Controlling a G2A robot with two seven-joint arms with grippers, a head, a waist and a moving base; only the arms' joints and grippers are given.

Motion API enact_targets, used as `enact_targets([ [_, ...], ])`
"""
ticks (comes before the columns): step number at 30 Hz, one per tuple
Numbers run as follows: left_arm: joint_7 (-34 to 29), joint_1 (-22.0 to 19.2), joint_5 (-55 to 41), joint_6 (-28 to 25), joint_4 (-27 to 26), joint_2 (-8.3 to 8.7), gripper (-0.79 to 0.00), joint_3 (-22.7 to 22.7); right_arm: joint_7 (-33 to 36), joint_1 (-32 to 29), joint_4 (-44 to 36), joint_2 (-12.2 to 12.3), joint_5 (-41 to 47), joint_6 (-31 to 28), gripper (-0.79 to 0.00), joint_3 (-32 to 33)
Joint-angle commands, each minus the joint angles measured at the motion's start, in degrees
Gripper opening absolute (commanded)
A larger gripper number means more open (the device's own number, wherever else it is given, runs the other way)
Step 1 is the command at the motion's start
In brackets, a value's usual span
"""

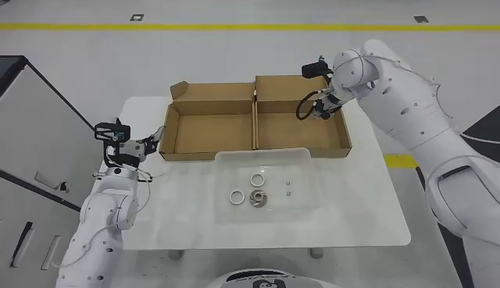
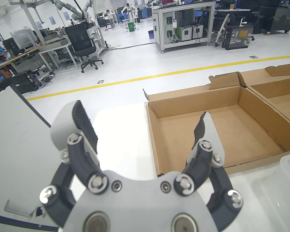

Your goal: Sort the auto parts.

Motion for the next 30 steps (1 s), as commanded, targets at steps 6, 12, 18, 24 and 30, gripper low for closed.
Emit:
enact_targets([
  [6,0.0,0.0,0.0,0.0,0.0,0.0,0.0,0.0,-4.62,1.77,10.82,-3.83,-0.96,4.22,-0.785,-3.97],
  [12,0.0,0.0,0.0,0.0,0.0,0.0,0.0,0.0,-7.13,3.52,20.88,-7.57,2.27,3.6,-0.785,-5.72],
  [18,0.0,0.0,0.0,0.0,0.0,0.0,0.0,0.0,-9.5,4.25,29.54,-10.87,3.67,2.77,-0.785,-7.23],
  [24,0.0,0.0,0.0,0.0,0.0,0.0,0.0,0.0,-11.41,4.21,35.8,-13.62,4.31,1.87,-0.785,-8.21],
  [30,0.0,0.0,0.0,0.0,0.0,0.0,0.0,0.0,-13.82,3.56,40.53,-15.82,5.02,0.41,-0.785,-8.53],
])
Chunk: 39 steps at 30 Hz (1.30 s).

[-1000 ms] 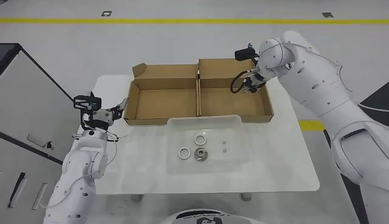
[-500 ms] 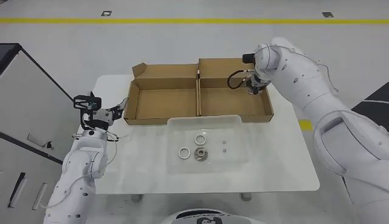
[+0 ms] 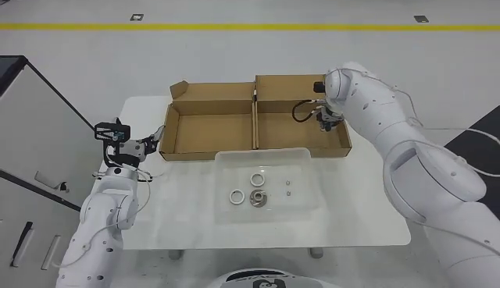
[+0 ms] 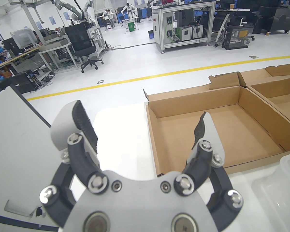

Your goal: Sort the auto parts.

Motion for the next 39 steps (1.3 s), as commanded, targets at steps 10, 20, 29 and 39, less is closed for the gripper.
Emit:
enact_targets([
  [10,0.0,0.0,0.0,0.0,0.0,0.0,0.0,0.0,-3.08,-0.7,5.79,-3.05,-1.02,-0.98,-0.785,-0.65],
  [20,0.0,0.0,0.0,0.0,0.0,0.0,0.0,0.0,-3.63,-0.32,8.85,-4.74,-1.59,-2.11,-0.563,-0.41],
  [29,0.0,0.0,0.0,0.0,0.0,0.0,0.0,0.0,-4.26,0.83,10.22,-5.47,-1.73,-3.87,-0.514,0.35],
  [39,0.0,0.0,0.0,0.0,0.0,0.0,0.0,0.0,-5.99,3.69,8.26,-5.32,-3.93,-9.35,0.0,0.75],
])
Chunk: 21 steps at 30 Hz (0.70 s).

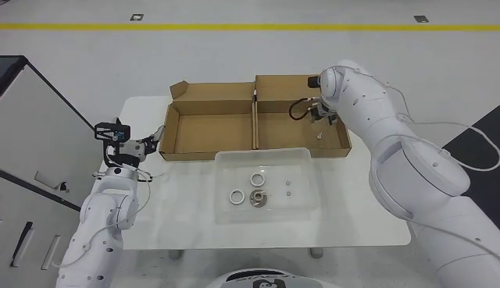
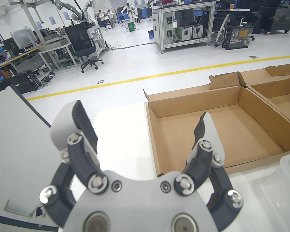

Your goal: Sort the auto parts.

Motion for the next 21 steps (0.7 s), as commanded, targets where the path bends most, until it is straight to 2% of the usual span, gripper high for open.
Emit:
enact_targets([
  [1,0.0,0.0,0.0,0.0,0.0,0.0,0.0,0.0,-0.72,0.74,-1.05,0.19,-0.92,-1.68,0.0,-0.03],
  [6,0.0,0.0,0.0,0.0,0.0,0.0,0.0,0.0,-0.81,2.24,-4.66,1.22,-1.01,-6.93,0.0,1.09],
  [12,0.0,0.0,0.0,0.0,0.0,0.0,0.0,0.0,0.76,2.57,-11.86,3.85,-1.23,-10.87,0.0,3.39],
  [17,0.0,0.0,0.0,0.0,0.0,0.0,0.0,0.0,3.78,0.41,-22.95,7.47,-2.1,-10.77,0.0,6.76],
  [21,0.0,0.0,0.0,0.0,0.0,0.0,0.0,0.0,8.1,-3.67,-36.52,11.48,-4.26,-9.2,0.0,11.19],
])
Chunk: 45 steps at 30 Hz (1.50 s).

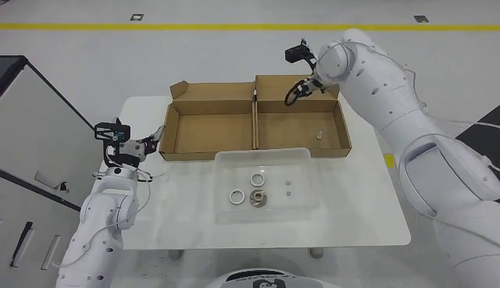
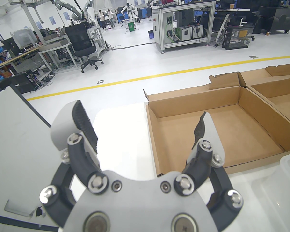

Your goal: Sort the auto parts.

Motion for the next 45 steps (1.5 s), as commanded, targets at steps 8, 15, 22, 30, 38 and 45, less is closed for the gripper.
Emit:
enact_targets([
  [8,0.0,0.0,0.0,0.0,0.0,0.0,0.0,0.0,14.5,-15.85,-36.09,9.32,-5.94,-1.2,0.0,14.27],
  [15,0.0,0.0,0.0,0.0,0.0,0.0,0.0,0.0,15.05,-25.75,-48.54,13.85,-3.92,-9.74,0.0,18.75],
  [22,0.0,0.0,0.0,0.0,0.0,0.0,0.0,0.0,15.05,-28.2,-53.09,16.66,1.47,-11.21,0.0,18.67],
  [30,0.0,0.0,0.0,0.0,0.0,0.0,0.0,0.0,15.05,-28.2,-53.09,16.66,1.47,-11.21,0.0,18.67],
  [38,0.0,0.0,0.0,0.0,0.0,0.0,0.0,0.0,10.78,-28.29,-57.44,17.9,3.31,-15.49,0.0,13.12],
  [45,0.0,0.0,0.0,0.0,0.0,0.0,0.0,0.0,11.06,-23.56,-57.78,20.8,9.88,-15.21,0.0,2.54],
])
